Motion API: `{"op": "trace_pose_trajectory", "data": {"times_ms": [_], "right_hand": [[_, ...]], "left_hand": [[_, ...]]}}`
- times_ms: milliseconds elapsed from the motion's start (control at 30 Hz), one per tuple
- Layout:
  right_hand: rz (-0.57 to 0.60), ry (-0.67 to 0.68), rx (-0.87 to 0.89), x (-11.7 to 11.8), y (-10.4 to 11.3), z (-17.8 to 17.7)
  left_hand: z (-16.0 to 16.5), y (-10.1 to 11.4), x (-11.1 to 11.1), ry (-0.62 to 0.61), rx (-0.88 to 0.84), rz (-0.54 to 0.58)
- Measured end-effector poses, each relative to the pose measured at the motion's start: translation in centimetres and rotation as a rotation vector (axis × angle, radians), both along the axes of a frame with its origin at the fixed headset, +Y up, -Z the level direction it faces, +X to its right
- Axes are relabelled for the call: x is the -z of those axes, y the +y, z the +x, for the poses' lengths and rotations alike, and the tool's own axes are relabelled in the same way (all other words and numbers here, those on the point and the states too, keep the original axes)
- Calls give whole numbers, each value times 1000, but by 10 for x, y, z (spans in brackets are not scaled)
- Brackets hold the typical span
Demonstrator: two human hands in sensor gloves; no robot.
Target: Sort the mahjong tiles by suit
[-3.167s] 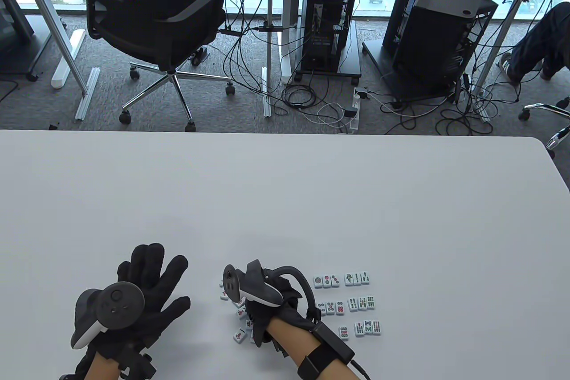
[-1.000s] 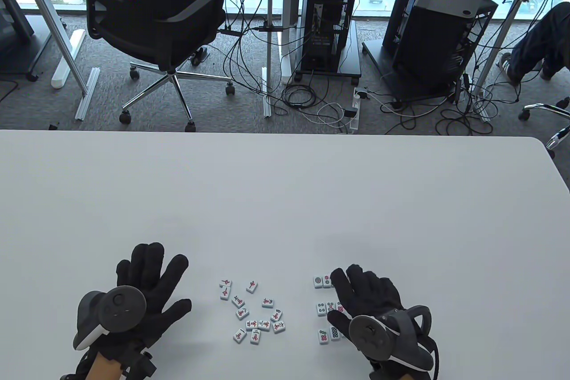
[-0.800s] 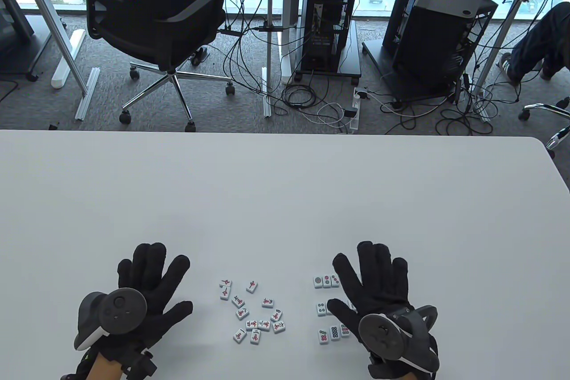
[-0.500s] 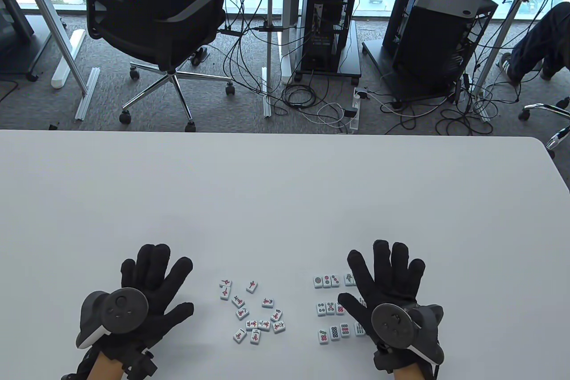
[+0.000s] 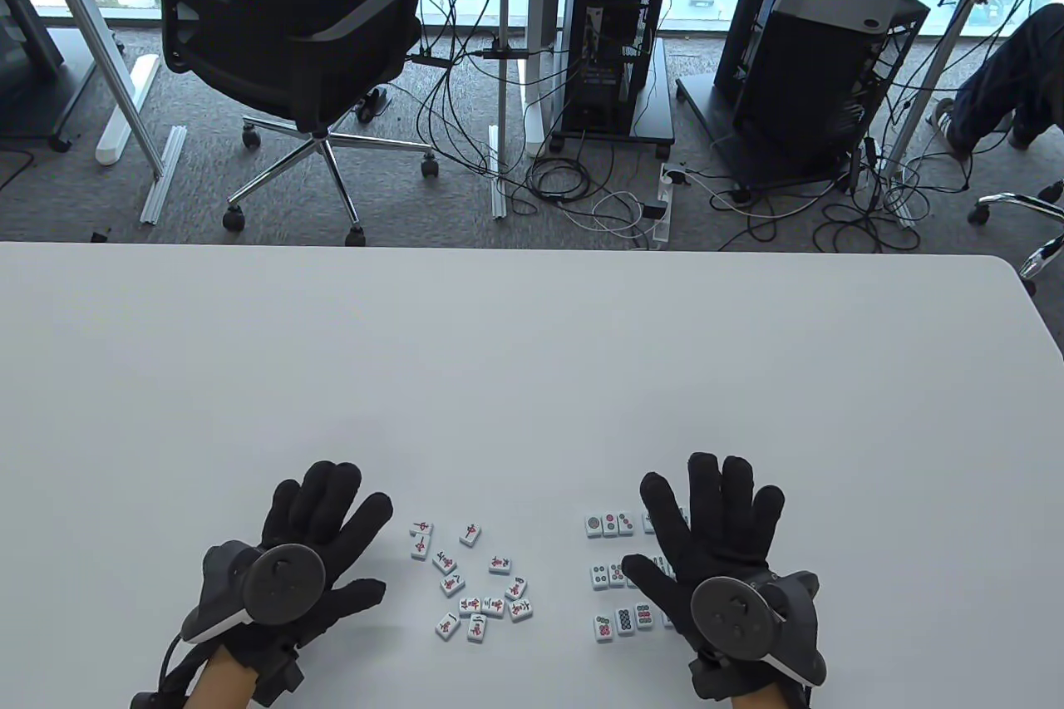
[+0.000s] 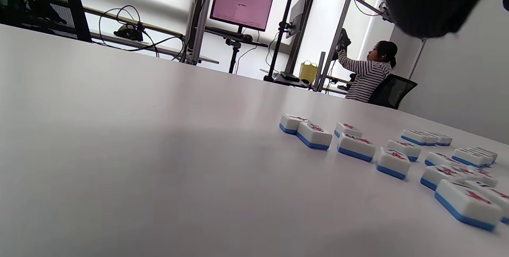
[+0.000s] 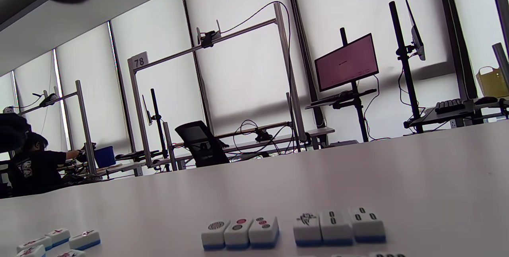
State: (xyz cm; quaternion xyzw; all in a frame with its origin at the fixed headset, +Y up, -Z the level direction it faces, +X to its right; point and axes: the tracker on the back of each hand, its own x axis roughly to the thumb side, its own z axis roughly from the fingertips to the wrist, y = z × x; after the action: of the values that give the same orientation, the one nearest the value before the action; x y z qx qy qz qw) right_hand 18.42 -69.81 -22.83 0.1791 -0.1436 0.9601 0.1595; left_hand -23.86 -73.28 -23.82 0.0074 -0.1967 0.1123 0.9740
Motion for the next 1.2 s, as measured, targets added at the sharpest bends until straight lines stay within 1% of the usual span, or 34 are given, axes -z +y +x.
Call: {"op": "trace_pose_trajectory", "data": {"times_ms": [67, 200, 267, 333, 433, 500, 567, 700, 833, 1000, 1067, 1167, 1200], "right_hand": [[-6, 5, 14, 0, 0, 0], [-10, 17, 28, -2, 2, -2], [-14, 15, 32, -2, 1, -1], [-30, 10, 46, -2, 2, 0], [-30, 23, 86, -2, 4, 0], [-33, 22, 100, -2, 5, 2], [-37, 20, 110, -1, 5, 4], [-39, 26, 134, -1, 6, 5], [-41, 19, 149, 0, 6, 8], [-43, 18, 163, 1, 6, 9], [-52, 16, 157, 2, 4, 9], [-57, 19, 156, 2, 3, 8], [-59, 18, 157, 2, 3, 8]], "left_hand": [[11, 9, 7, -17, 35, 19], [51, 34, 32, -71, 125, 91], [70, 40, 46, -93, 199, 108], [89, 42, 60, -117, 263, 88], [117, 34, 76, -141, 415, 20], [131, 23, 83, -168, 515, -9], [142, 11, 89, -181, 576, -50], [152, -6, 95, -200, 634, -121], [158, -21, 95, -226, 723, -149], [165, -30, 93, -230, 706, -131], [169, -31, 93, -254, 716, -121], [167, -28, 94, -279, 706, -120], [162, -23, 95, -261, 695, -102]]}}
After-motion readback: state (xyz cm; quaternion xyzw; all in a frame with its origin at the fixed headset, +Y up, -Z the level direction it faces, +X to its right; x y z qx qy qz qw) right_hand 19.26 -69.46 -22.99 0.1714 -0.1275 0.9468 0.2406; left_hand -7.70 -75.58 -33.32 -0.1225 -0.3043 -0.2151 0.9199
